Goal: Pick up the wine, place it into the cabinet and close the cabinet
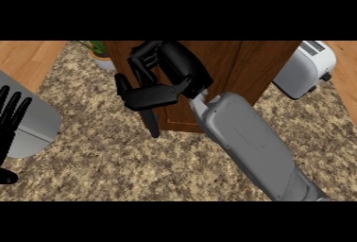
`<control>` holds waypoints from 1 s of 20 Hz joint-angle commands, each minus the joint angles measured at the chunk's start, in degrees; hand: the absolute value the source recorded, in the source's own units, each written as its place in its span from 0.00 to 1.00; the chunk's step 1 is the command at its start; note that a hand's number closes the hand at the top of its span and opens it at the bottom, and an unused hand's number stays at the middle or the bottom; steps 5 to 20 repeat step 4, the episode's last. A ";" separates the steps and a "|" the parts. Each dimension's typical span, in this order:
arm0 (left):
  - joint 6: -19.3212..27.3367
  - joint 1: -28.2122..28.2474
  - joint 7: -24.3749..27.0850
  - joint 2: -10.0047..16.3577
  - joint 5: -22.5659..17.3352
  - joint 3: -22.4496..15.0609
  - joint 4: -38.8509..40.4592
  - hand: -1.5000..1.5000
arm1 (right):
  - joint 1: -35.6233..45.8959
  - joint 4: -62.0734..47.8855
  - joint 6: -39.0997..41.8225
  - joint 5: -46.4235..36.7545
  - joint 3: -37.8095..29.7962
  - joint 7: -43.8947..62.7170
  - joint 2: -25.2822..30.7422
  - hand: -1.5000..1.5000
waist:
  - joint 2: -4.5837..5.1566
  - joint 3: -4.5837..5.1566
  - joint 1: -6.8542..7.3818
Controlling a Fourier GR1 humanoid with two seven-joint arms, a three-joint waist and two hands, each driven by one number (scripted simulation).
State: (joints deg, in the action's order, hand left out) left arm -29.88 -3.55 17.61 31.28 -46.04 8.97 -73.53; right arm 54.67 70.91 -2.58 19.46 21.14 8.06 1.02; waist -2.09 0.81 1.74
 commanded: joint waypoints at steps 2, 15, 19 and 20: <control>-0.48 0.70 0.13 -0.70 0.76 -0.43 0.19 0.00 | 3.30 -7.97 -2.37 -1.29 -6.49 1.01 4.25 1.00 | 2.46 -0.73 -0.54; 0.72 -1.06 -2.07 -0.29 -0.97 -0.53 -2.25 0.00 | 0.19 -9.29 -0.82 -1.45 -6.40 -2.52 5.18 1.00 | 2.64 -0.83 -0.36; 0.72 -1.06 -2.07 -0.29 -0.97 -0.53 -2.25 0.00 | 0.19 -9.29 -0.82 -1.45 -6.40 -2.52 5.18 1.00 | 2.64 -0.83 -0.36; 0.72 -1.06 -2.07 -0.29 -0.97 -0.53 -2.25 0.00 | 0.19 -9.29 -0.82 -1.45 -6.40 -2.52 5.18 1.00 | 2.64 -0.83 -0.36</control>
